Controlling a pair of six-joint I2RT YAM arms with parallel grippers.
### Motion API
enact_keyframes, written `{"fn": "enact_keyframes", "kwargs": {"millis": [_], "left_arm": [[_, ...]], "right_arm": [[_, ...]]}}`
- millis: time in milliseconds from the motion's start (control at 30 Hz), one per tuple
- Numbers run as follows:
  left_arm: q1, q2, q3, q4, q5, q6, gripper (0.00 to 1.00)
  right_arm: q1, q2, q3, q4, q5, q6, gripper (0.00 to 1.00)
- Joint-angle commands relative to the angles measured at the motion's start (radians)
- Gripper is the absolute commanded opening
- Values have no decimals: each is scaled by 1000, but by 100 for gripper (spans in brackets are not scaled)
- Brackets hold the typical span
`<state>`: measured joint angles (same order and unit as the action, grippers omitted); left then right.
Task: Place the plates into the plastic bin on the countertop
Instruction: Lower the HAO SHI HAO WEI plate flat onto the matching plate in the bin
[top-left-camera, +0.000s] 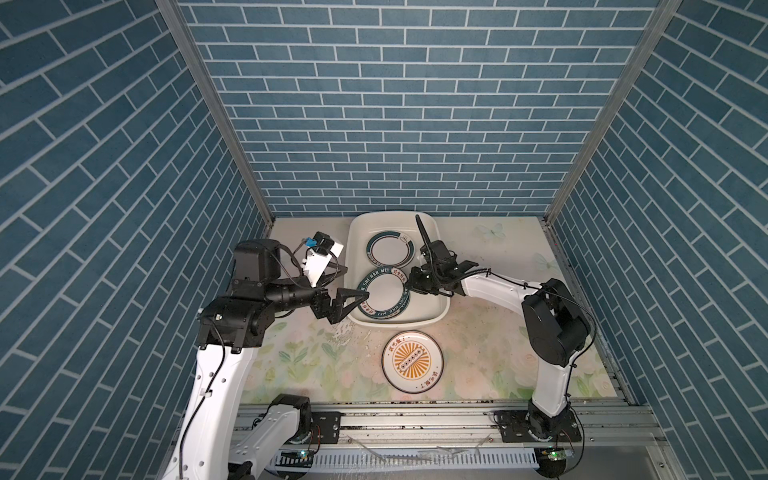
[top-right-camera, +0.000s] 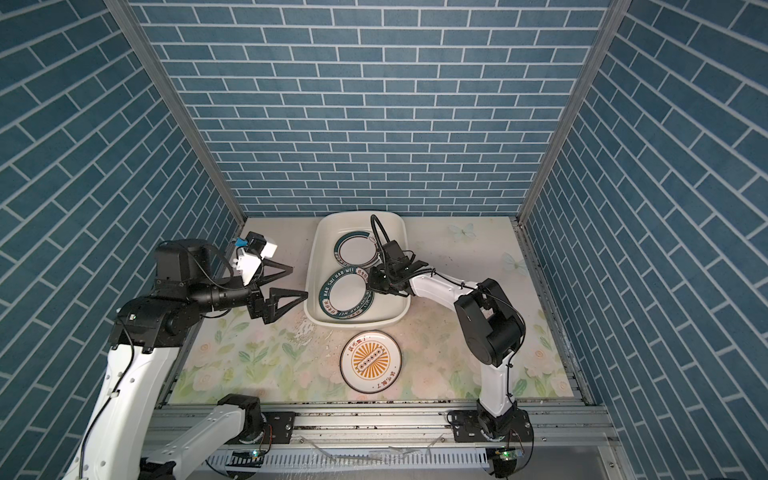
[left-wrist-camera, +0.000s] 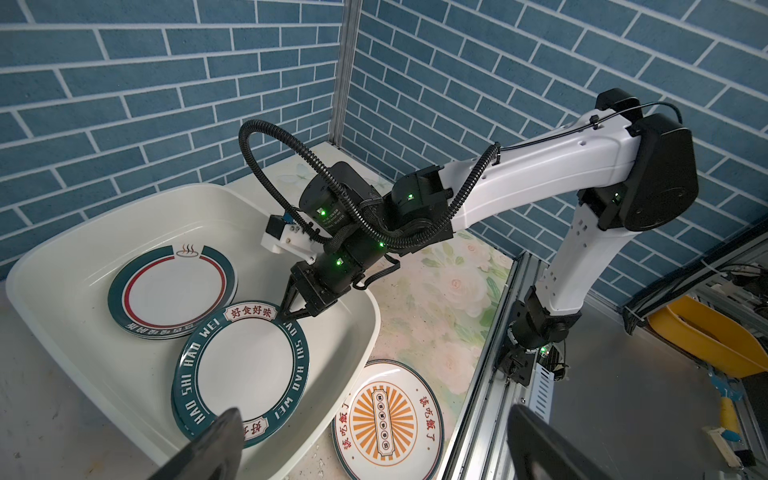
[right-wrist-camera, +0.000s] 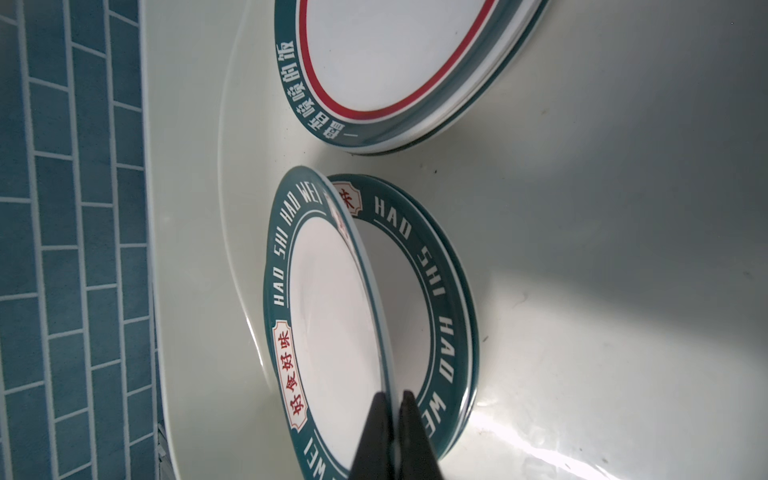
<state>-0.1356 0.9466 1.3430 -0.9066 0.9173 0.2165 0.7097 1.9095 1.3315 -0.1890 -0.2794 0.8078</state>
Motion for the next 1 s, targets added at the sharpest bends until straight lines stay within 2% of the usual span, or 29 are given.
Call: {"fn": "enact_keyframes", "kwargs": {"millis": [0, 433, 700, 967], "left_arm": [[7, -3, 6, 11, 4, -2, 100], [8, -2, 4, 13, 5, -3, 100], [8, -3, 2, 13, 6, -5, 100], [13, -6, 0, 17, 8, -8, 100]], "right_arm": [[-10, 16, -12, 23, -24, 16, 0], [-33, 49, -29, 19, -42, 11, 6], [-40, 78, -7, -33, -45, -19, 17], [-42, 96, 11, -62, -54, -37, 19]]}}
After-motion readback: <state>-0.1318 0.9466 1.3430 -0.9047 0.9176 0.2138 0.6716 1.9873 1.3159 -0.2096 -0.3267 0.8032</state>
